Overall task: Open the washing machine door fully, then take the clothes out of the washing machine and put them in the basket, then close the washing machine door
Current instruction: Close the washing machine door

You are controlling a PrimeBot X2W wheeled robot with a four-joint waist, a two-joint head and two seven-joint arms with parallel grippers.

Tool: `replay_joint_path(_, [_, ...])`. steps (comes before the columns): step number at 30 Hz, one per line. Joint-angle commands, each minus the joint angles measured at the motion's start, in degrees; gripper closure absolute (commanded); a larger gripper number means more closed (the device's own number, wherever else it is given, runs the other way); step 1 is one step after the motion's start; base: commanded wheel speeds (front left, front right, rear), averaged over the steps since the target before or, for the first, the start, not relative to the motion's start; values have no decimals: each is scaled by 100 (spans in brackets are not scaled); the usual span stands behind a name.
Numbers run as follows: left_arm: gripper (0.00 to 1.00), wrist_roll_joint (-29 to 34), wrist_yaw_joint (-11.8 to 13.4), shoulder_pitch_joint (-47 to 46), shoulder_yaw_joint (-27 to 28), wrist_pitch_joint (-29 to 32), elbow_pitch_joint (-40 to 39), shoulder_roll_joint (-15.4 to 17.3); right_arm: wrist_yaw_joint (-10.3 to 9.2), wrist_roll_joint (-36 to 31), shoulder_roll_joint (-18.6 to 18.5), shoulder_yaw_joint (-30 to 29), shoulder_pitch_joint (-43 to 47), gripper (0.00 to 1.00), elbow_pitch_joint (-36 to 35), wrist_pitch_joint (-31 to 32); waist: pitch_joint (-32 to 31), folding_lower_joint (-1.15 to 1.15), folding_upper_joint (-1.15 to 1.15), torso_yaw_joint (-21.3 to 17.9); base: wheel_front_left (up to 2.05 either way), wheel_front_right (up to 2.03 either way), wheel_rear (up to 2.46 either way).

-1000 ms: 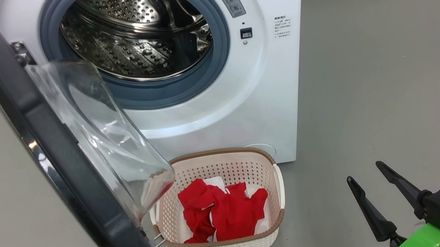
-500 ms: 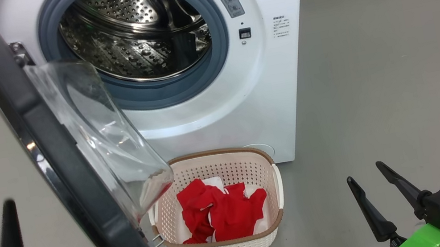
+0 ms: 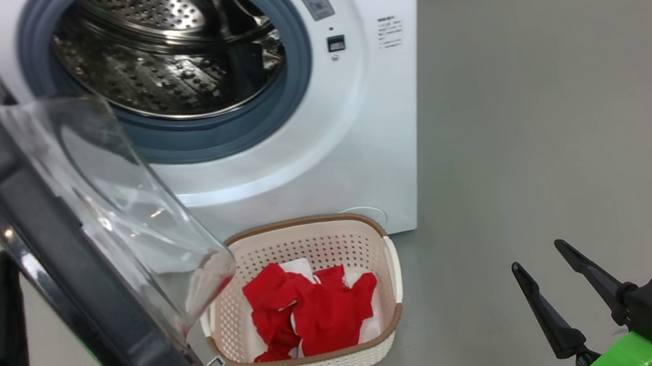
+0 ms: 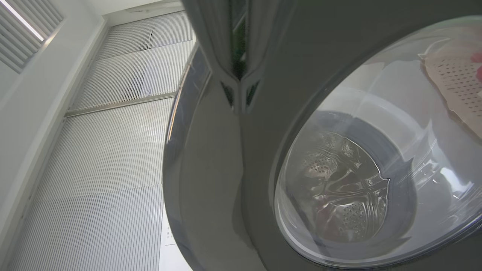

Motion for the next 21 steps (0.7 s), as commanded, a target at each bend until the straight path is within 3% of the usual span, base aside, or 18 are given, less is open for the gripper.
replay_joint_path(1, [100, 13, 27, -199, 99, 28, -210, 106, 36, 50, -24, 155, -244, 0, -135, -37, 57, 0, 0, -129, 0, 0, 0])
replay_joint_path(10, [100, -327, -70, -278, -330, -284, -273, 106, 36, 39, -109, 135, -305, 0, -152, -37, 200, 0, 0, -528, 0, 0, 0])
replay_joint_path(21, [100, -601, -278, -1024, -674, -827, 283, 106, 36, 72, -144, 114, -446, 0, -197, -37, 492, 0, 0, -950, 0, 0, 0])
